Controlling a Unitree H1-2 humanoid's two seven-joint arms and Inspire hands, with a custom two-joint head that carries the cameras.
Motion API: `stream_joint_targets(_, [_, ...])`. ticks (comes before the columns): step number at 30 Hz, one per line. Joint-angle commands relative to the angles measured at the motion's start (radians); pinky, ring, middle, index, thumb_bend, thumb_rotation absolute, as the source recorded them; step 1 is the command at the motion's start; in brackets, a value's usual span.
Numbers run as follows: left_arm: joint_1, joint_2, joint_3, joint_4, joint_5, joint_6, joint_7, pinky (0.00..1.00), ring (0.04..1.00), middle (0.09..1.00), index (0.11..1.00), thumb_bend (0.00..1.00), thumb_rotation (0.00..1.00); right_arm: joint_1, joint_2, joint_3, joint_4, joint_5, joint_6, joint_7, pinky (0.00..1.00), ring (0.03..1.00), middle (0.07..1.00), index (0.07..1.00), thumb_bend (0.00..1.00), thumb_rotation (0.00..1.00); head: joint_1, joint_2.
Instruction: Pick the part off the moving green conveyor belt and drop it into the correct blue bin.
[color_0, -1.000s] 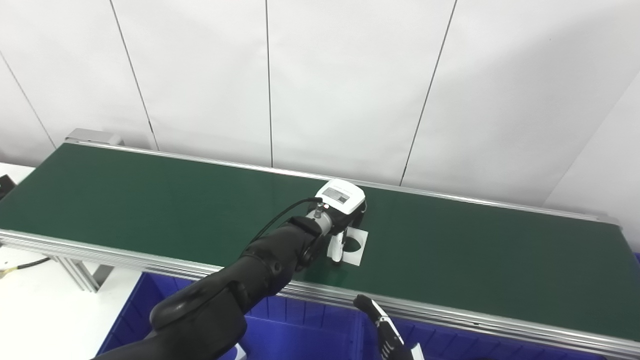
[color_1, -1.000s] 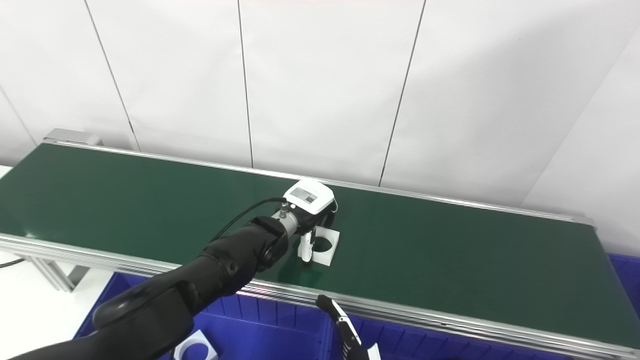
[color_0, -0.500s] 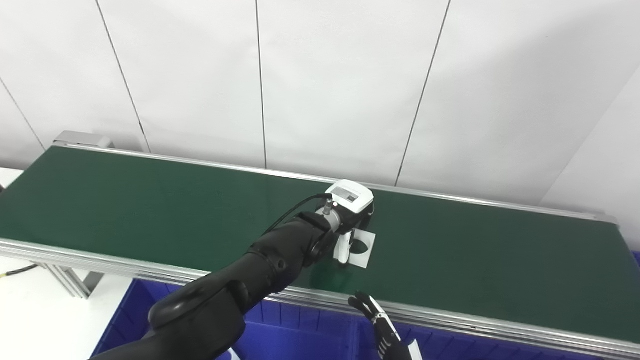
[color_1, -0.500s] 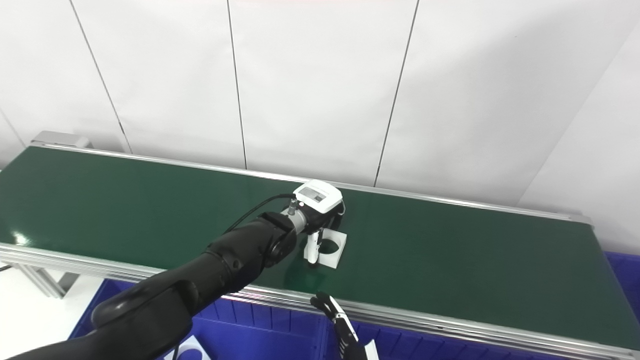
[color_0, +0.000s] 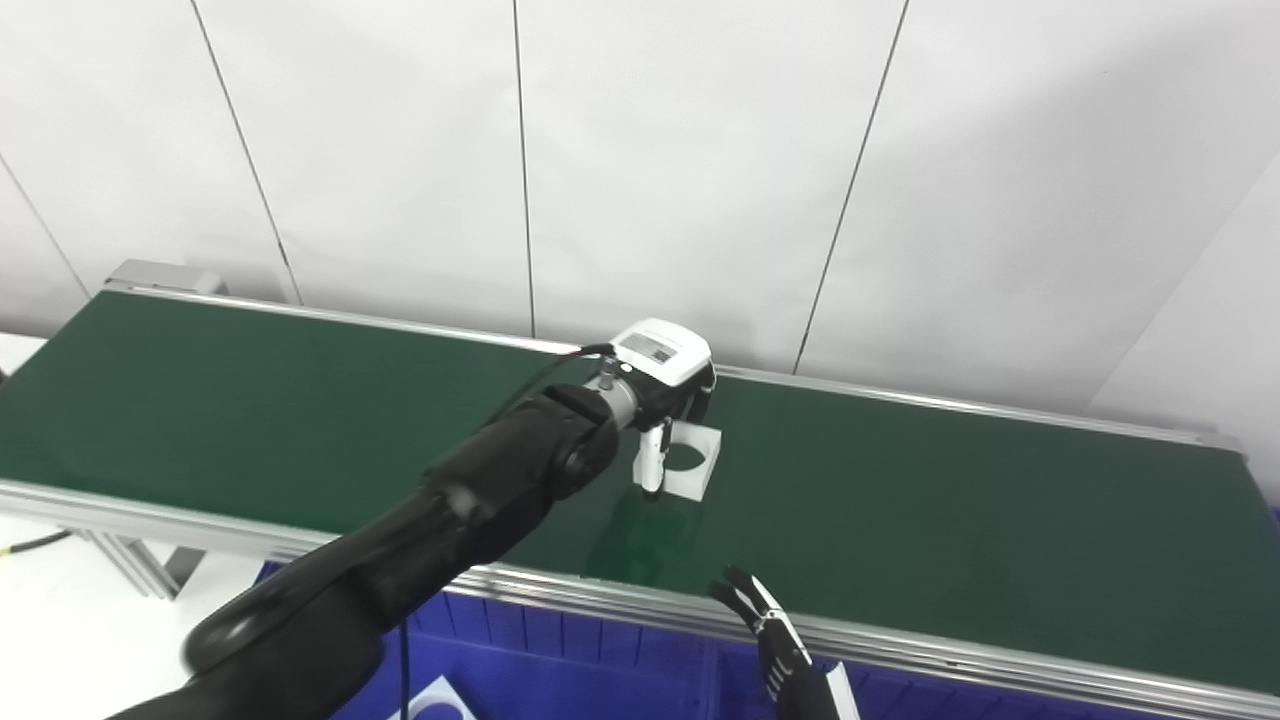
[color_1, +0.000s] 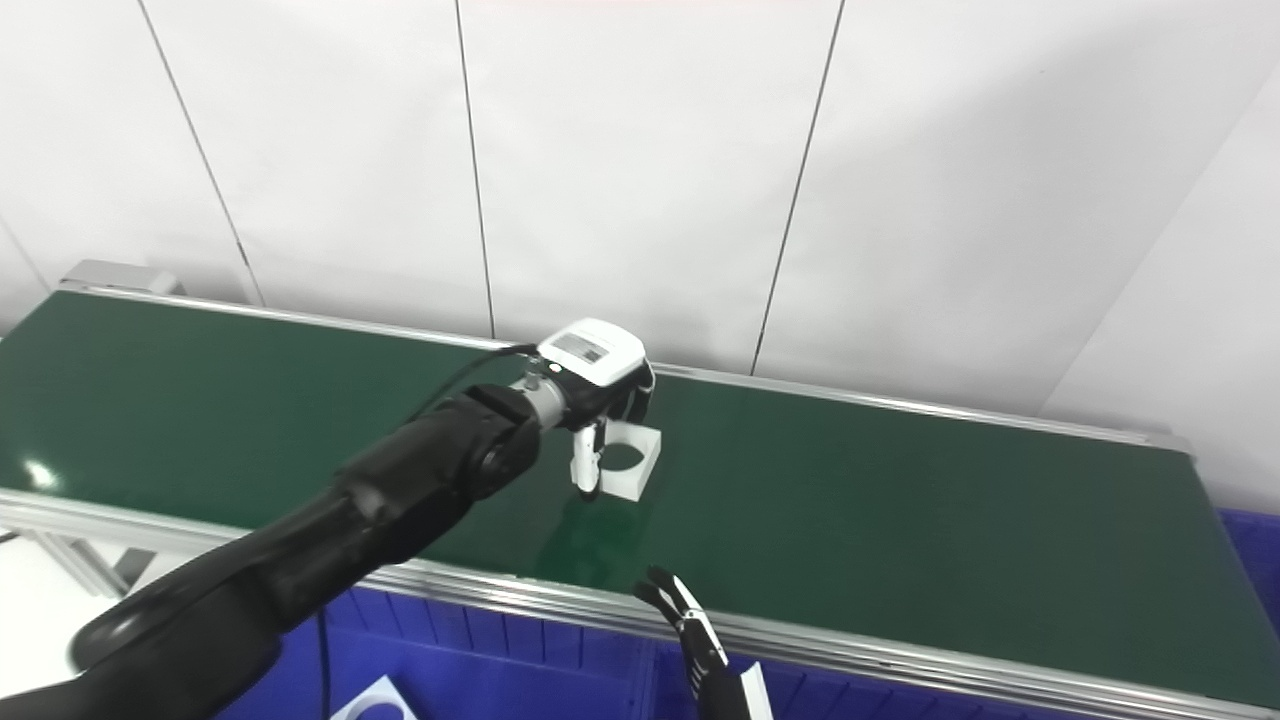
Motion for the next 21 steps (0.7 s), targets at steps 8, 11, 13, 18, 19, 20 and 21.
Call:
stream_joint_targets(8, [0.1,0.149,0.093,-0.367,0.003,-0.011,-0.112,0.3,0.378,0.429,0.512,0.52,0.0,-0.037,-0.007,-0.057,0.003,0.069,-0.05,0.036,0.98,0.899,0.849,0.912,1.0,0.92,0.096,0.037])
stream_joint_targets(11, [0.151,0.186,0.123,-0.471,0.003,-0.016,-0.142,0.33,0.419,0.452,0.511,0.52,0.0,-0.044,-0.01,-0.082,-0.002,0.079,-0.05,0.053,0.98,0.894,0.842,0.912,1.0,0.92,0.131,0.054])
stream_joint_targets(13, [0.18,0.204,0.145,-0.523,-0.002,-0.014,-0.165,0.36,0.434,0.452,0.505,0.52,0.0,-0.047,-0.009,-0.094,-0.005,0.079,-0.05,0.059,0.98,0.888,0.838,0.912,0.99,0.92,0.143,0.063])
stream_joint_targets(18, [0.274,0.244,0.212,-0.649,-0.004,0.002,-0.222,0.39,0.481,0.5,0.48,0.52,0.0,-0.053,-0.003,-0.122,-0.013,0.106,-0.05,0.09,0.99,0.891,0.828,0.909,0.99,0.92,0.184,0.108])
stream_joint_targets(19, [0.296,0.255,0.227,-0.671,-0.006,-0.001,-0.227,0.39,0.48,0.5,0.48,0.52,0.0,-0.055,-0.001,-0.128,-0.016,0.11,-0.05,0.095,0.99,0.89,0.827,0.909,0.99,0.92,0.197,0.127])
stream_joint_targets(20, [0.313,0.263,0.24,-0.688,-0.008,-0.004,-0.234,0.39,0.479,0.496,0.484,0.52,0.0,-0.058,0.0,-0.134,-0.02,0.111,-0.05,0.099,0.99,0.89,0.823,0.908,0.99,0.92,0.21,0.148])
stream_joint_targets(21, [0.331,0.271,0.252,-0.706,-0.009,-0.004,-0.243,0.39,0.479,0.491,0.488,0.52,0.0,-0.061,0.003,-0.14,-0.022,0.109,-0.049,0.1,0.98,0.887,0.818,0.905,1.0,0.92,0.21,0.148])
